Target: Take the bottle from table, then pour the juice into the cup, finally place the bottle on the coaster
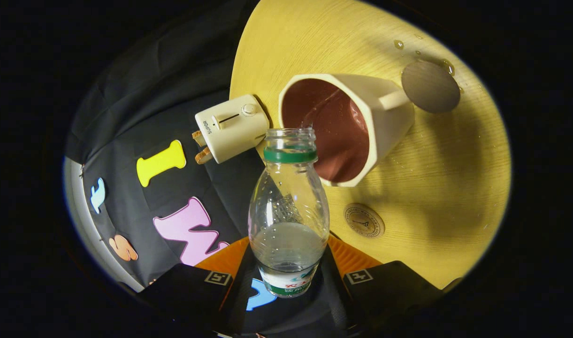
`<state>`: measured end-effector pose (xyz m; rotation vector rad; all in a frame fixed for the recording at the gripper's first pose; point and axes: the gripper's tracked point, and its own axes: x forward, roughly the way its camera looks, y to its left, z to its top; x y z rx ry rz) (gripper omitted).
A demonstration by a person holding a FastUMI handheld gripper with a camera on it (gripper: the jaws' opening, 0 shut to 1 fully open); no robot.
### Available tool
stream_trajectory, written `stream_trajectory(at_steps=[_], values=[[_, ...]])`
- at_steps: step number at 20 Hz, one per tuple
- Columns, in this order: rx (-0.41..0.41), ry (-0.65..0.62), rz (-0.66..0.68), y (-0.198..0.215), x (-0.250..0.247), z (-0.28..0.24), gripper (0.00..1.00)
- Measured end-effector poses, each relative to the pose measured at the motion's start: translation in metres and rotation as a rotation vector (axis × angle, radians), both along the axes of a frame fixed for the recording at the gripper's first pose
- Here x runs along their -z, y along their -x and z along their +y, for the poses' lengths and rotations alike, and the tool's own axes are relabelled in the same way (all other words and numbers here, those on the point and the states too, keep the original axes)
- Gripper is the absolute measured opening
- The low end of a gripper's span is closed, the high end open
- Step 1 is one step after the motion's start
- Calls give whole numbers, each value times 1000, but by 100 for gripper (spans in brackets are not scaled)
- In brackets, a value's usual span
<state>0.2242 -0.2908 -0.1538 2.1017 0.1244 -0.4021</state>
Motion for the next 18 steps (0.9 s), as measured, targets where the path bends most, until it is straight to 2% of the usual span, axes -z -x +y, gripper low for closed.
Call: stream_trajectory(at_steps=[18], values=[[44,-171,-20,-2,-4,-3,73]])
